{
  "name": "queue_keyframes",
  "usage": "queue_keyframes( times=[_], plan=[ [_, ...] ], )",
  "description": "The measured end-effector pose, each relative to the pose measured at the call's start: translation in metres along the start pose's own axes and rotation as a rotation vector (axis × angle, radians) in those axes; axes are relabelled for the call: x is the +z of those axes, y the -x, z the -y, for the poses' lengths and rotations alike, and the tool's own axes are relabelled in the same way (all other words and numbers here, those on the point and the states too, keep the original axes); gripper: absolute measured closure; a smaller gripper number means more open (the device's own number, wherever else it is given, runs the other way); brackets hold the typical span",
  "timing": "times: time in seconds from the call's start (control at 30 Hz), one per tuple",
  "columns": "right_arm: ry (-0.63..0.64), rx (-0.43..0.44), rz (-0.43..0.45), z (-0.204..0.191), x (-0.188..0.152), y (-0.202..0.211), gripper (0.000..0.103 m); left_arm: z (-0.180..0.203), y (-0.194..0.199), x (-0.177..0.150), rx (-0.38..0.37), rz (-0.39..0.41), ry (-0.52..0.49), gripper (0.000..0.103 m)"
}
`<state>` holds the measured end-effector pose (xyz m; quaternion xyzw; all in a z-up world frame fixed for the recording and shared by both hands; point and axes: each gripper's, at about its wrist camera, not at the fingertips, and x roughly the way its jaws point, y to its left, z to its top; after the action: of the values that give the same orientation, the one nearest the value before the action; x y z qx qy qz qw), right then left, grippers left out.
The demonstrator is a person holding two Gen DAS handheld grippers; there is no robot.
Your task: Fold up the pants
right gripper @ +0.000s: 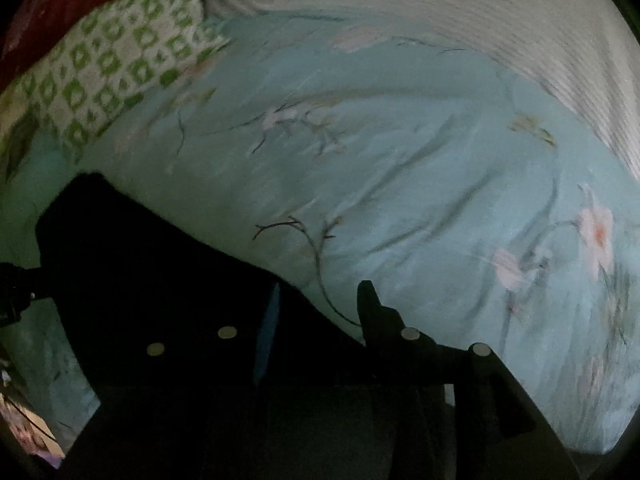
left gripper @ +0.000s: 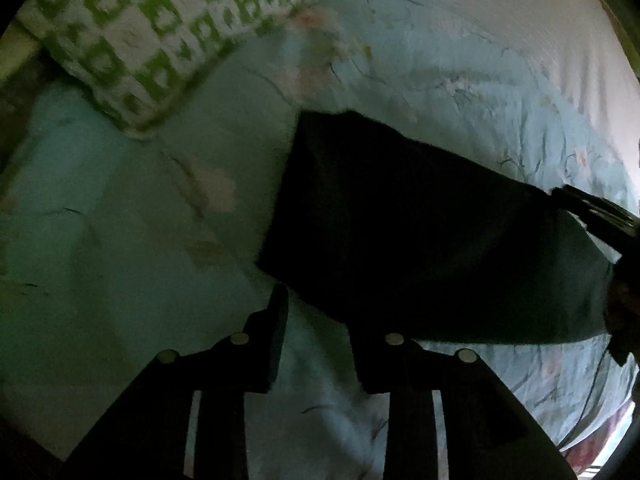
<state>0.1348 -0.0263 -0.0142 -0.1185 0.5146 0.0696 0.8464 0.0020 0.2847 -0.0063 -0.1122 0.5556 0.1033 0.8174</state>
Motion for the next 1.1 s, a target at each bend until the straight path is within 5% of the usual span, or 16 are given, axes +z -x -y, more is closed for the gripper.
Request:
queue_keyframes(
  times=[0.33,1.1],
  plan=[
    [-0.285,0.051,0.098,0.048,-0.065,0.081,0.052,0.029,0.044,0.025,-0.133,0.069,-0.064,0.060],
    [-0.936,-0.123,0.182,0.179,-0.248,0.174,0.047,0.326,0.030,0.022,-0.368,-0.063,-0.692,0.044]
  ],
)
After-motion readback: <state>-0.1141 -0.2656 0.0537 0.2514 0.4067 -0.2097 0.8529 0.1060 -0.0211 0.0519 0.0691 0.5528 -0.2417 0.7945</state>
